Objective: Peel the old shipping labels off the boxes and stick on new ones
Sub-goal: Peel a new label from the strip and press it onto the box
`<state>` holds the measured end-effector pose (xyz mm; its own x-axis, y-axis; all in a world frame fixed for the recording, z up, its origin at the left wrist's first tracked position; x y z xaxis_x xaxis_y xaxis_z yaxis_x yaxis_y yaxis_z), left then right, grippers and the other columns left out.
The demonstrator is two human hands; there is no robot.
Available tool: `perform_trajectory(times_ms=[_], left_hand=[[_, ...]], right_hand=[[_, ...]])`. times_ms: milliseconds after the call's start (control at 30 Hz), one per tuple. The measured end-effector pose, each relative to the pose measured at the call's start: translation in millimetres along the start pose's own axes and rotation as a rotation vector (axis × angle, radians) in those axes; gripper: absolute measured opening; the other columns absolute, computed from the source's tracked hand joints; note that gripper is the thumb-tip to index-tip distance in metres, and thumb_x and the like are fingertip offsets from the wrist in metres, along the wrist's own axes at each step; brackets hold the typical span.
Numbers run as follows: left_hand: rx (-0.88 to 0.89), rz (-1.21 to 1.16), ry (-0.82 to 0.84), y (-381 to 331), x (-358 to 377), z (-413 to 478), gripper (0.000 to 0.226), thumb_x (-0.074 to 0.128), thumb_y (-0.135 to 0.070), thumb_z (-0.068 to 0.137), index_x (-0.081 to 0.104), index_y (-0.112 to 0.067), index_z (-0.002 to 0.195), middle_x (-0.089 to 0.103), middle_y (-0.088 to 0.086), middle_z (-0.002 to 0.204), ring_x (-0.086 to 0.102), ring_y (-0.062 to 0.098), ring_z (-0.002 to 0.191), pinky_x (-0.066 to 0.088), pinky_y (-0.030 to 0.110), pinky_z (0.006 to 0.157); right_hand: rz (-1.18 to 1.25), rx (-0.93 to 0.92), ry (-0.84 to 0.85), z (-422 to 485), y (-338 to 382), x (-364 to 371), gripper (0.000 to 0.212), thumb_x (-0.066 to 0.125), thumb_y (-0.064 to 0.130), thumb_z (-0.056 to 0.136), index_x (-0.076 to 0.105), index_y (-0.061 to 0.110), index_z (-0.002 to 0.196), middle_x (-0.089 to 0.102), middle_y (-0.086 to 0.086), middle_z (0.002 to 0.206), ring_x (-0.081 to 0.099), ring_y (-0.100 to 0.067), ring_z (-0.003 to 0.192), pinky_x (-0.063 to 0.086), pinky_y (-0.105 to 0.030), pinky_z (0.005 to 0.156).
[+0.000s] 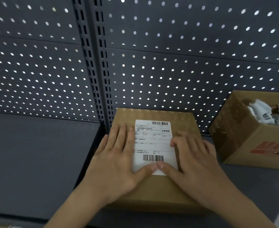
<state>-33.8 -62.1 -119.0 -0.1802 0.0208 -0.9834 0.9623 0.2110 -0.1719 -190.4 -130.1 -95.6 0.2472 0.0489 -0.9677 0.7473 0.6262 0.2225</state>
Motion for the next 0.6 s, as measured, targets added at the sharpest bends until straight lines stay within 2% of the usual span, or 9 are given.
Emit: perform_trajectory(times_ms=[100,167,300,400,433,500,533,600], left_hand=[[0.055,-0.026,0.066,6.1,-0.5,-0.2,0.103,-0.001,-0.091,0.071,-0.038,-0.029,0.144,-0.041,-0.011,0.153,-0.042,0.003,0.136,-0.013,0.031,0.119],[0.069,-0.07,0.122,9.4,-1.5,-1.2,0.098,0.011,-0.086,0.076,-0.037,-0.034,0.144,-0.042,-0.018,0.15,-0.043,-0.003,0.133,-0.013,0.026,0.117],[0.096,-0.185,0.15,12.6,-5.9,-3.0,0.083,0.022,-0.076,0.084,-0.024,-0.045,0.147,-0.037,-0.031,0.148,-0.041,-0.012,0.13,-0.002,0.024,0.113],[0.088,-0.289,0.139,15.3,-7.8,-3.4,0.073,0.025,-0.069,0.09,-0.013,-0.05,0.149,-0.03,-0.038,0.148,-0.038,-0.015,0.13,0.001,0.024,0.11],[0.084,-0.319,0.12,15.8,-9.3,-1.9,0.072,0.026,-0.068,0.091,-0.01,-0.049,0.15,-0.027,-0.039,0.149,-0.035,-0.015,0.133,0.0,0.024,0.11],[0.067,-0.376,0.015,17.9,-16.9,6.3,0.07,0.026,-0.065,0.092,0.001,-0.044,0.154,-0.01,-0.035,0.154,-0.018,-0.008,0.143,0.005,0.028,0.118],[0.045,-0.412,-0.043,20.0,-22.1,13.1,0.069,0.028,-0.065,0.092,0.008,-0.043,0.154,0.004,-0.03,0.156,-0.005,0.001,0.145,0.013,0.033,0.12],[-0.027,-0.473,-0.087,24.2,-26.9,31.6,0.072,0.037,-0.069,0.087,0.016,-0.044,0.151,0.019,-0.015,0.155,0.011,0.017,0.142,0.023,0.041,0.114]], right_hand=[[0.04,-0.012,0.067,1.2,-3.4,2.7,0.046,0.017,0.081,0.078,0.016,0.046,0.108,0.027,0.019,0.133,0.023,-0.004,0.132,0.011,-0.03,0.109],[0.048,-0.021,0.083,0.4,-4.6,3.0,0.043,0.016,0.08,0.078,0.015,0.047,0.106,0.024,0.022,0.135,0.018,0.0,0.133,0.009,-0.029,0.111],[0.136,0.01,0.087,-1.3,-17.4,0.1,0.03,0.031,0.068,0.089,0.023,0.044,0.105,0.023,0.032,0.131,0.017,0.016,0.118,0.007,-0.018,0.105],[0.182,0.03,0.09,-2.5,-21.9,-5.6,0.026,0.041,0.058,0.091,0.026,0.045,0.106,0.026,0.038,0.122,0.017,0.023,0.103,0.011,-0.017,0.102],[0.202,0.046,0.081,-1.7,-22.0,-8.8,0.026,0.045,0.056,0.092,0.027,0.045,0.107,0.027,0.039,0.115,0.019,0.024,0.097,0.015,-0.019,0.101],[0.274,0.104,0.026,7.0,-24.9,-19.2,0.031,0.052,0.055,0.09,0.03,0.045,0.109,0.033,0.033,0.108,0.026,0.021,0.099,0.026,-0.026,0.096],[0.299,0.131,-0.007,14.7,-27.1,-24.0,0.037,0.055,0.06,0.086,0.031,0.045,0.109,0.037,0.028,0.11,0.033,0.012,0.105,0.032,-0.029,0.094],[0.271,0.148,-0.031,35.1,-28.6,-26.8,0.053,0.058,0.071,0.077,0.033,0.042,0.112,0.041,0.02,0.116,0.042,-0.005,0.112,0.039,-0.035,0.097]])
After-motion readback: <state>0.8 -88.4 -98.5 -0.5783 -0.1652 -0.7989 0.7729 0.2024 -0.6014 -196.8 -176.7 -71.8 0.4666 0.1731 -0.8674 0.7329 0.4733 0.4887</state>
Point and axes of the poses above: each hand's wrist, its own z-axis towards the middle knuckle, its own x-axis out of the palm, y = z × x, the point moved 9 cm from there along z, towards the middle knuckle
